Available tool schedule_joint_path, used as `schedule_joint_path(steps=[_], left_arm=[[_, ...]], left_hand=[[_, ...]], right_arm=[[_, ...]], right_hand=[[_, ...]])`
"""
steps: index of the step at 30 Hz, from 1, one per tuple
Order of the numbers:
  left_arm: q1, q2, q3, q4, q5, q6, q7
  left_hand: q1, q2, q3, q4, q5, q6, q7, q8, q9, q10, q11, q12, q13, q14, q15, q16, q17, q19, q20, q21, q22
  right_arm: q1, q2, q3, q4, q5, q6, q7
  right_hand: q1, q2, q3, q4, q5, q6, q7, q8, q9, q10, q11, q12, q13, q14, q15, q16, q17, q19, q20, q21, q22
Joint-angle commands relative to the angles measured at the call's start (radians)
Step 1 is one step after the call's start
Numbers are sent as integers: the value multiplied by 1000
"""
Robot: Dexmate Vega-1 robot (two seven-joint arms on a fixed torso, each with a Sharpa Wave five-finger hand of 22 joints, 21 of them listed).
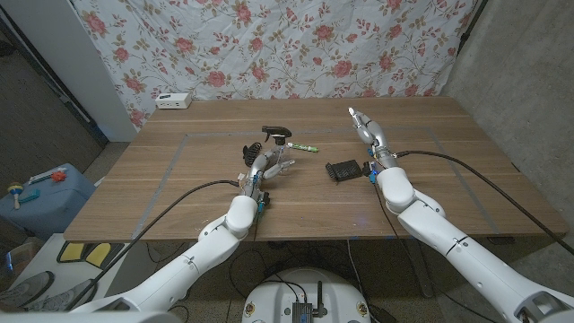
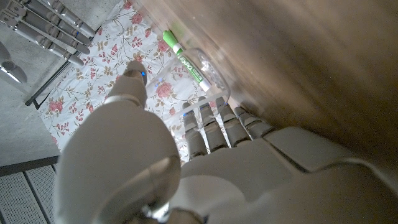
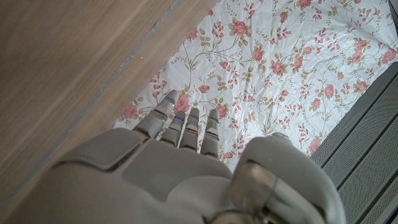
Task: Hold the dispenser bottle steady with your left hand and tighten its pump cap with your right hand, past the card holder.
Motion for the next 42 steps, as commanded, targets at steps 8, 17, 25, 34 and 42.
schedule_joint_path(steps=[8,17,25,34,42], left_arm=[[-7,28,-1,-49,-16,68,-33],[-8,32,0,-53,-18,76,-34],[-9,35,0,-51,-18,65,-35],[-6,47,-4,-65,-17,65,-40],[-1,50,-6,-71,-13,57,-37]], left_hand=[[-48,19,-15,4,-3,-30,4,2,3,-31,2,3,3,-38,-67,-3,4,-45,35,-4,1],[-53,15,-21,6,-2,-40,4,2,2,-40,4,4,3,-50,-64,-2,4,-51,34,-3,1],[-58,12,-27,7,0,-56,4,1,2,-53,6,4,2,-65,-59,-3,4,-54,34,-2,1],[-105,-9,-62,23,8,-120,7,0,1,-119,10,2,2,-131,-48,-2,5,-83,26,-3,1],[-129,-17,-80,31,14,-159,17,-1,1,-162,13,0,2,-170,-38,-4,5,-103,20,-5,1]], right_arm=[[22,11,-10,35,14,3,7],[27,13,-13,47,14,14,8],[20,16,-12,47,17,15,0],[11,12,-10,36,13,12,-9],[6,8,-9,31,9,16,-10]], right_hand=[[-1,-5,9,0,1,3,-8,5,3,-4,-1,3,0,2,-16,2,0,-6,-35,4,3],[-1,-6,12,0,0,2,-13,4,3,-4,-2,4,0,1,-13,2,0,-9,-32,4,3],[-2,-6,15,0,0,3,-16,4,3,-5,1,4,0,-1,-11,1,0,-12,-29,4,3],[-2,-6,17,0,-1,4,-16,4,3,-6,-2,3,0,-1,-11,1,0,-15,-24,4,3],[-3,-7,19,0,-1,5,-18,4,3,-7,-1,3,0,-2,-9,2,0,-18,-23,3,3]])
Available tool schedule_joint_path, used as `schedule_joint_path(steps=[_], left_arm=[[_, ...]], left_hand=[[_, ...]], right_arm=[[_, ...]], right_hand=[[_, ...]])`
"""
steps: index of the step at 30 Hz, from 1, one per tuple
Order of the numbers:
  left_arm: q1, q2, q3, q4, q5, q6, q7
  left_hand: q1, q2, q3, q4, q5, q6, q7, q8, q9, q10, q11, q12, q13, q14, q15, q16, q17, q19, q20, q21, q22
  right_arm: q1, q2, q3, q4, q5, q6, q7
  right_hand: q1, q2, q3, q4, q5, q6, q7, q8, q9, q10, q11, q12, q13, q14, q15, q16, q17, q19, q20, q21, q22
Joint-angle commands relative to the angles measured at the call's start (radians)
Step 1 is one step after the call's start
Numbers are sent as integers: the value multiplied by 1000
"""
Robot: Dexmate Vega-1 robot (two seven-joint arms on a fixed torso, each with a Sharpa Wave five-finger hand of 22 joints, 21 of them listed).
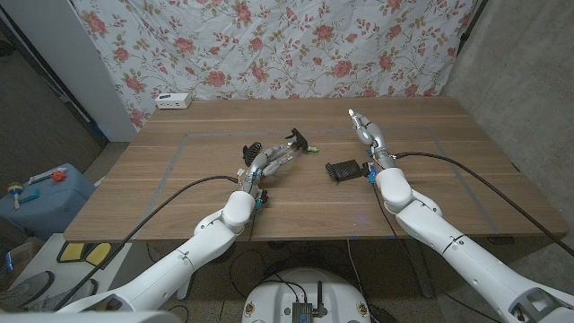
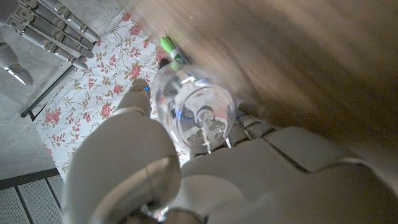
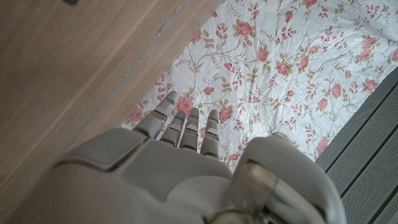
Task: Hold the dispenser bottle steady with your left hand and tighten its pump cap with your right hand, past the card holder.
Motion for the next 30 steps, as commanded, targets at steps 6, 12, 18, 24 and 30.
schedule_joint_path(steps=[6,12,18,24,30], left_arm=[[12,11,-8,-17,7,-24,5],[17,20,-16,-34,6,-30,2],[24,34,-29,-61,-1,-33,-8],[34,48,-39,-104,9,-15,0],[39,39,-39,-117,24,-21,18]], left_hand=[[-38,-16,-27,15,13,-49,2,0,1,-50,-2,0,1,-50,-33,-3,6,-88,48,-2,-1],[-67,-20,-45,26,18,-84,5,0,0,-83,4,0,1,-87,-28,-5,6,-113,40,-5,-1],[-100,-18,-62,41,22,-111,14,2,0,-111,9,2,0,-120,-18,-4,7,-136,40,-5,-1],[-126,-12,-73,52,23,-130,23,3,0,-134,20,3,0,-147,-10,-4,7,-155,39,-5,0],[-133,-7,-76,56,24,-128,32,6,0,-138,20,4,0,-151,-7,-2,7,-153,45,-1,0]], right_arm=[[-14,-7,5,-15,-7,6,-10],[-21,-12,8,-23,-5,10,-7],[-20,-14,11,-18,8,25,10],[-7,-11,15,15,42,68,52],[10,-13,19,56,70,119,98]], right_hand=[[0,-4,2,1,-1,4,-11,4,3,-7,0,4,0,-4,-8,1,0,-5,-19,3,3],[-1,-5,4,1,-2,3,-10,3,3,-7,1,4,0,-5,-9,1,0,-7,-19,4,3],[-2,-6,5,1,-2,-5,-10,0,3,-14,-1,1,0,-10,-9,0,1,-9,-19,4,3],[-5,-9,6,2,-4,-22,-5,-6,3,-22,1,-1,0,-17,-10,-2,1,-12,-19,3,3],[-9,-10,6,2,-5,-35,2,-9,2,-28,-1,-2,0,-23,-11,-4,1,-15,-22,4,3]])
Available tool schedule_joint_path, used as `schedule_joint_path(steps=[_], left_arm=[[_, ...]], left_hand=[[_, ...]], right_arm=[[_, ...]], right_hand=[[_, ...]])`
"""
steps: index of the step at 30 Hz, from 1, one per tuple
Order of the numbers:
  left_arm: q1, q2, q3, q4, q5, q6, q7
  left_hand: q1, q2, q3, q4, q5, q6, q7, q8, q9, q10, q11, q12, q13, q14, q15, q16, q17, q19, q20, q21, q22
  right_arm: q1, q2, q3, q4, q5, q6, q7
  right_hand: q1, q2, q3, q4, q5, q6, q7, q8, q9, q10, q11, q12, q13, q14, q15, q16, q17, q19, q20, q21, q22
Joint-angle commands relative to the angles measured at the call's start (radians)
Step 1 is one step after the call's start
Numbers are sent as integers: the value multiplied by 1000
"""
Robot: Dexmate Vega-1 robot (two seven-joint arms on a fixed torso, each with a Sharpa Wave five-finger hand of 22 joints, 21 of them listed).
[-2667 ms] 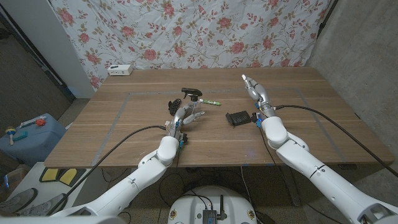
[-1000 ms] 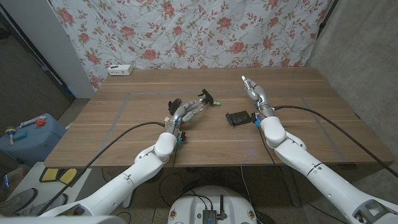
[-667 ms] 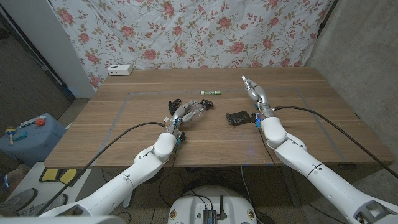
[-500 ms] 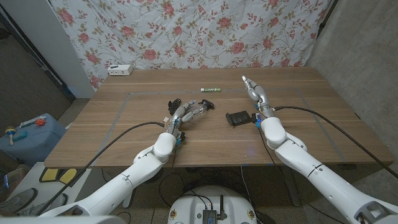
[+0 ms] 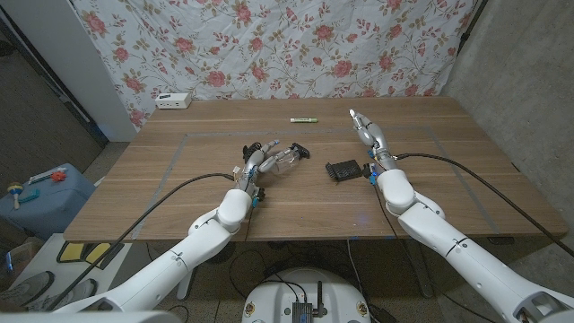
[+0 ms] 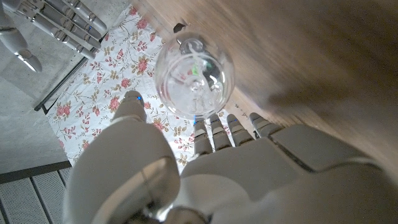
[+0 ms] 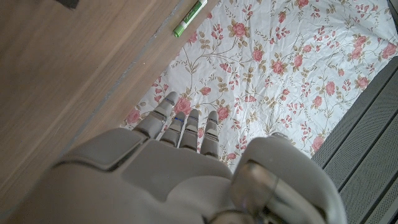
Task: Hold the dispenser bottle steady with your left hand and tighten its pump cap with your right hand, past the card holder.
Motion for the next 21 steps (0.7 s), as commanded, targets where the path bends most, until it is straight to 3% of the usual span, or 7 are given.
schedule_joint_path(steps=[1,12,21], left_arm=[[12,0,-8,-43,24,-2,22],[5,-30,-9,-38,21,-14,32],[-27,-38,-28,23,-11,-101,-4]], left_hand=[[-10,2,-5,0,6,2,5,7,0,-5,0,5,0,-5,-9,-1,1,-7,2,7,2],[-17,19,-5,6,8,5,5,10,-1,-4,-1,10,-1,-3,-7,3,1,15,7,17,2],[-21,39,-2,9,8,5,7,12,-1,-2,-2,14,-1,3,-5,7,0,60,7,31,2]], right_arm=[[25,-2,7,65,54,87,81],[33,1,23,103,118,138,140],[46,21,29,150,191,180,202]], right_hand=[[-5,-6,2,-2,-5,-12,7,-4,2,-7,0,-2,0,-8,-8,-4,1,-6,-26,4,3],[-13,-8,2,1,-6,-33,11,-7,2,-23,3,-5,0,-16,-7,-4,1,-9,-29,4,3],[-19,-8,4,2,-7,-68,8,-12,2,-37,11,-6,-1,-19,-4,-3,1,-13,-28,4,2]])
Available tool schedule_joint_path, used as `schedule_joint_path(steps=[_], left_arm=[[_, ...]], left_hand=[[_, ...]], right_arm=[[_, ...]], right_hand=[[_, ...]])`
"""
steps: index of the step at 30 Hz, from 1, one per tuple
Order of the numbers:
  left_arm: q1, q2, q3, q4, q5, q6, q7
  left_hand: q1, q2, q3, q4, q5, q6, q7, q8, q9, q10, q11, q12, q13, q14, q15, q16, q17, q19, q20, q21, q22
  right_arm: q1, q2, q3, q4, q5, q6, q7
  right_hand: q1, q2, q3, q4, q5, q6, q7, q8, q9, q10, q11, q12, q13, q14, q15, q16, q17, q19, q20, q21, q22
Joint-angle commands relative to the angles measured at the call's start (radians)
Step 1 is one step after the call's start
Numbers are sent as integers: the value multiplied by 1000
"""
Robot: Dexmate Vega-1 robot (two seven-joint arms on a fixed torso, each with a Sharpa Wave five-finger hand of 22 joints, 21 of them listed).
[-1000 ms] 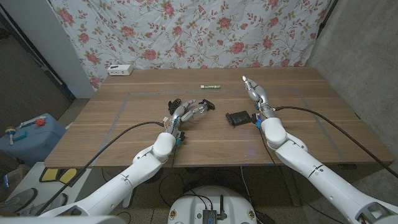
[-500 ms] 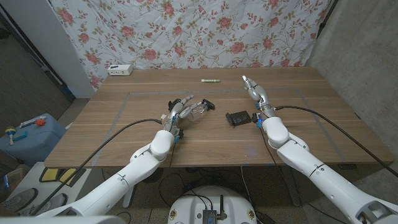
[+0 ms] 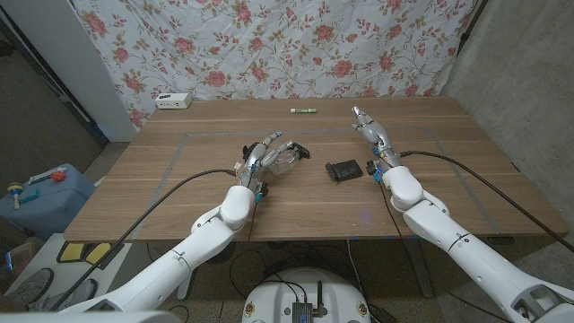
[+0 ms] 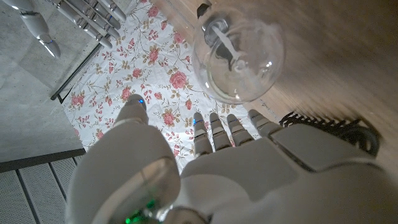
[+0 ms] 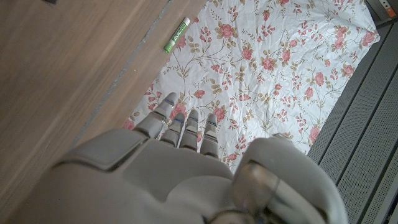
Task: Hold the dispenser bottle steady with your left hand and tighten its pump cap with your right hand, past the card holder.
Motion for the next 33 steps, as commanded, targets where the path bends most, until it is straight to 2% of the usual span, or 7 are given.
schedule_joint_path(steps=[1,15,22,26,29,33], left_arm=[[-26,-18,-23,51,-34,-78,-23],[-8,-8,-68,90,-93,-183,-63],[-25,-13,-75,139,-109,-235,-95],[-32,-27,-78,167,-122,-264,-104],[-37,-33,-80,180,-129,-277,-112],[-45,-37,-84,198,-147,-292,-131]], left_hand=[[2,18,2,4,3,5,7,6,-1,-2,-3,6,-1,3,-3,7,3,23,4,10,2],[8,47,11,3,3,6,10,7,-1,0,5,9,-1,10,2,8,3,56,-2,16,2],[14,70,20,1,0,6,14,7,-1,2,12,10,-1,14,9,9,3,79,-18,19,1],[16,88,26,2,-2,4,16,7,-1,1,15,10,-1,16,16,9,3,84,-15,17,2],[17,94,28,2,-4,3,19,7,-1,1,17,10,-1,17,17,9,3,85,-15,17,2],[16,101,29,2,-6,-3,27,4,0,-2,21,9,-1,17,19,8,2,89,-16,16,2]], right_arm=[[20,19,8,59,92,58,89],[36,54,9,93,130,88,106],[47,68,8,117,147,110,125],[48,73,12,120,171,107,135],[53,72,10,123,182,104,152],[53,80,12,128,194,103,152]], right_hand=[[-7,1,4,2,-3,-18,0,-2,2,-5,3,-2,-1,-2,-7,2,2,-3,-27,4,2],[-13,1,7,2,-3,-53,-3,-4,1,-23,0,-3,-1,1,-4,5,1,1,-27,7,2],[-17,2,10,3,-4,-88,-6,-6,1,-37,1,-4,-1,2,-3,6,1,7,-28,9,2],[-20,1,11,2,-4,-107,10,-5,1,-48,4,-5,-1,0,-2,5,1,8,-29,9,2],[-23,1,13,2,-4,-130,23,-4,1,-65,19,-7,-1,-2,-1,5,1,9,-29,9,2],[-28,0,14,3,-4,-149,42,-3,1,-83,20,-8,-1,-6,3,4,1,13,-28,9,2]])
